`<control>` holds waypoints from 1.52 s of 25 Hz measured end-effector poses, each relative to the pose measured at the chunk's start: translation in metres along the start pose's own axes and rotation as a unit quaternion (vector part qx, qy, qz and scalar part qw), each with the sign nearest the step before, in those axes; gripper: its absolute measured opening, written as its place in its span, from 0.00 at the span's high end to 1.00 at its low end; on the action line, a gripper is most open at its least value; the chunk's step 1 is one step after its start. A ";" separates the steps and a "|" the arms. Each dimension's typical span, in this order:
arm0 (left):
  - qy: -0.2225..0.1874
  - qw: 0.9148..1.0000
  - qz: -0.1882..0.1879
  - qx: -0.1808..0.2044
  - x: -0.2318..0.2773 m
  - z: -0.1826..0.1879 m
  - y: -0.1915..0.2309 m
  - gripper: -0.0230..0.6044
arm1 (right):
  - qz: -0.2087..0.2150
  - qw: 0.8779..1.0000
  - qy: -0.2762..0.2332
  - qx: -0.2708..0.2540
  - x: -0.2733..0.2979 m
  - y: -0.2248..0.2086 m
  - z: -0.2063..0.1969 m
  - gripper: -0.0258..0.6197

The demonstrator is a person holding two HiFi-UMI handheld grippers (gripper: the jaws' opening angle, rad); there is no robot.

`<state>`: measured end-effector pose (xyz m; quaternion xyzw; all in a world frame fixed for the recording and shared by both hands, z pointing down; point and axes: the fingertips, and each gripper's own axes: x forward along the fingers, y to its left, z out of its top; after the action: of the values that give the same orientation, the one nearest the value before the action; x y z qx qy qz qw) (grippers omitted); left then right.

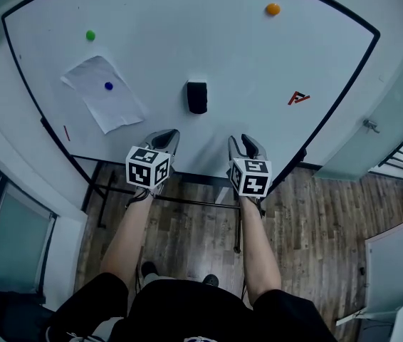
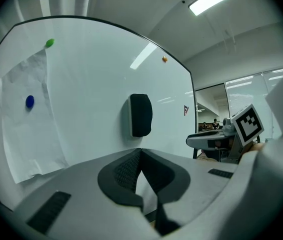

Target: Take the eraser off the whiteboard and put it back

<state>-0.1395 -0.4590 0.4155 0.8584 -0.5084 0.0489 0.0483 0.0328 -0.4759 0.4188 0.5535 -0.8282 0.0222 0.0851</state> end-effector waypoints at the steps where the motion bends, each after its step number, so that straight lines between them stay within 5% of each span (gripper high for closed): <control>1: 0.001 1.000 0.001 0.001 0.001 -0.001 -0.003 0.94 | 0.003 1.000 -0.001 0.000 -0.002 -0.002 -0.001 0.74; 14: 0.007 1.000 0.017 0.005 0.007 -0.009 -0.047 0.93 | 0.012 1.000 -0.002 -0.020 -0.031 -0.041 -0.019 0.91; 38: 0.018 0.999 0.050 0.009 0.000 -0.020 -0.097 0.93 | 0.042 0.998 0.001 -0.047 -0.071 -0.078 -0.037 0.92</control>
<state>-0.0553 -0.4105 0.4326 0.8311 -0.5495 0.0712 0.0470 0.1356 -0.4362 0.4384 0.5132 -0.8510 -0.0122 0.1106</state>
